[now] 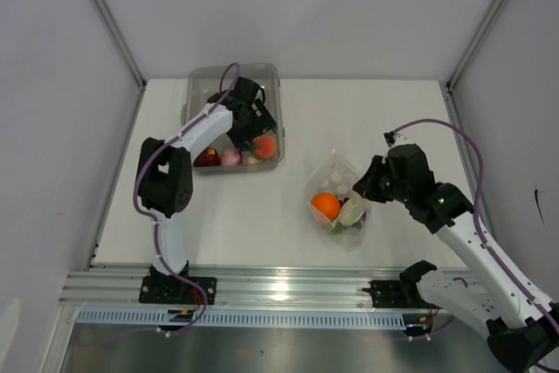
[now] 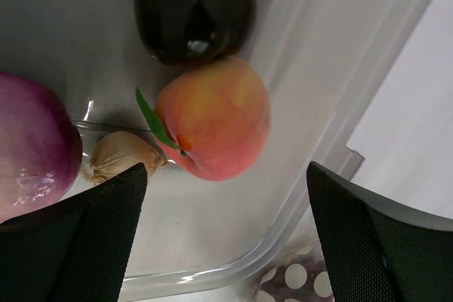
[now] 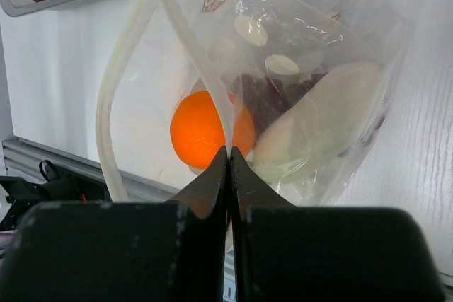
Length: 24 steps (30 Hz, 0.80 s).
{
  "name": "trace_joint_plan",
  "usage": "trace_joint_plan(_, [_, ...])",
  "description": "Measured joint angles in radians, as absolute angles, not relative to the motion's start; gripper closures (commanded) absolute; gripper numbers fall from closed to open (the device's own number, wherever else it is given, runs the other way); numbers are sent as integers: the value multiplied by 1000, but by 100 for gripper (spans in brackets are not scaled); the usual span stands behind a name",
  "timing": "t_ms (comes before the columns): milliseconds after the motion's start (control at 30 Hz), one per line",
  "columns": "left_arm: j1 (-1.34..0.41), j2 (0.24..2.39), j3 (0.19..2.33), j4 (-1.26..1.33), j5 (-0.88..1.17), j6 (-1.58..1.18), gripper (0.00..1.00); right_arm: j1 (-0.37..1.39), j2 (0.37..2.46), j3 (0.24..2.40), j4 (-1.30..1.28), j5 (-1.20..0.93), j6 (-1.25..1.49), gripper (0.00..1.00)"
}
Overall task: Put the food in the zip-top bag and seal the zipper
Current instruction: Pick up the fake fruit from the bin.
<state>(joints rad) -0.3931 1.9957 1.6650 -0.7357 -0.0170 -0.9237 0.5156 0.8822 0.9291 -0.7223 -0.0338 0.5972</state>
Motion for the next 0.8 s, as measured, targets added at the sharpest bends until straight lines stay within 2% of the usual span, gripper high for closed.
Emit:
trace_joint_plan(600, [-376,2122,1728,-773,-18,-1057,7,506,883,913,-721,-34,593,100])
trace_joint_plan(800, [-376,2164,1758,-779,-14,-1073,15,506,883,913,-721,-33,593,100])
